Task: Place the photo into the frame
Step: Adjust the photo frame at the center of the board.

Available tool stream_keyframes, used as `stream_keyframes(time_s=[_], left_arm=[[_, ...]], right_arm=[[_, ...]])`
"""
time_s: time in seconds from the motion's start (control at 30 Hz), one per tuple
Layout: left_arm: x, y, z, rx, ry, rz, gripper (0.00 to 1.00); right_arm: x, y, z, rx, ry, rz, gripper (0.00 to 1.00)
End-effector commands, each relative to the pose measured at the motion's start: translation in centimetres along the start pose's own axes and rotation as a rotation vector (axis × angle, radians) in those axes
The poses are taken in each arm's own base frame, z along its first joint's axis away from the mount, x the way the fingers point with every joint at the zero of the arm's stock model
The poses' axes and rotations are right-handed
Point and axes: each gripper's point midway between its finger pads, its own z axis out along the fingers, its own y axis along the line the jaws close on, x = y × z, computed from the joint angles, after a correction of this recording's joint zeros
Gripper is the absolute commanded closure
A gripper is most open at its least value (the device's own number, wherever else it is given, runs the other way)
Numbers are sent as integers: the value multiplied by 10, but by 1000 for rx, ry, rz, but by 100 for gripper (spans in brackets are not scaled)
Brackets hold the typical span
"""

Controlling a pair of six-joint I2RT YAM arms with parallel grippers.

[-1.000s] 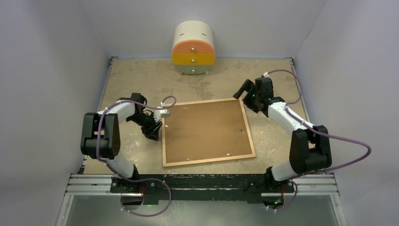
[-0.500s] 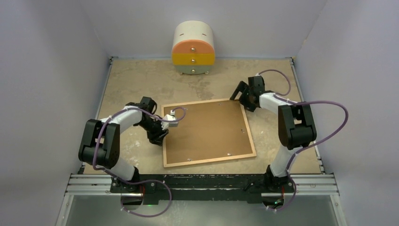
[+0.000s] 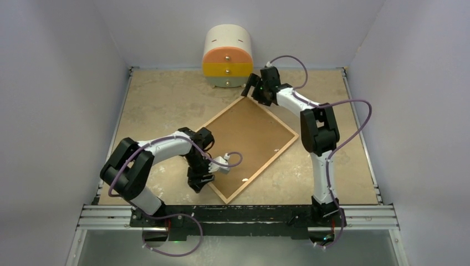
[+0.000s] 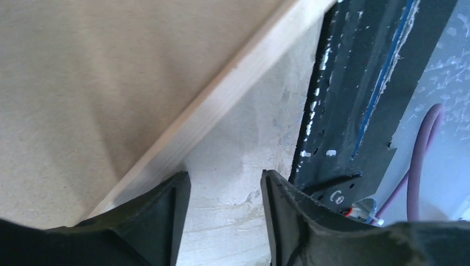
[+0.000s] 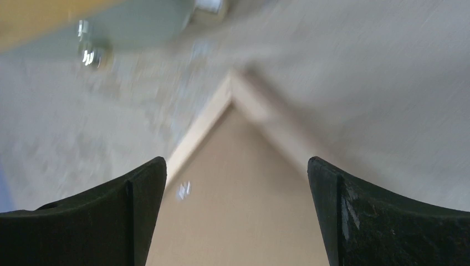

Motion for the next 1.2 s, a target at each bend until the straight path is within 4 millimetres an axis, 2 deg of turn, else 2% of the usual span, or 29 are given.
stream_keyframes(time_s=[0.0,0.03,0.1,0.2,0.27,0.4,0.5,0.63,0.67,0.7,0.77,0.9,1.03,1.1,1.17], left_arm=[[-40,25,-6,-93,-113,144,43],[-38,23,-12,-106,-109,164,35],[-37,19,-30,-150,-118,206,32],[-40,18,-65,-197,-158,240,26],[-43,21,-92,-216,-205,253,25],[-38,34,-129,-232,-251,235,25],[-29,78,-151,-343,-284,143,25],[-3,171,-187,-526,-407,-151,23],[5,188,-190,-516,-433,-244,21],[8,197,-190,-474,-450,-291,19],[25,228,-191,-454,-473,-392,18],[47,261,-181,-551,-443,-443,22],[57,268,-154,-535,-423,-498,30],[57,262,-140,-497,-422,-498,33],[50,247,-126,-449,-425,-466,35]], right_arm=[[20,10,-51,31,94,32,1],[13,-1,-61,45,64,51,1],[-1,-22,-83,73,4,86,1],[-8,-43,-118,110,-52,101,1],[-3,-50,-140,134,-61,96,1],[26,-69,-166,182,-18,114,1],[52,-78,-181,168,1,150,1],[88,-91,-197,138,24,203,1],[99,-95,-199,129,33,214,1],[99,-94,-203,117,15,231,1],[118,-99,-205,94,34,258,1],[145,-110,-202,99,94,280,1],[163,-110,-193,58,146,307,1],[167,-104,-190,27,173,329,1],[163,-98,-186,7,177,331,1]])
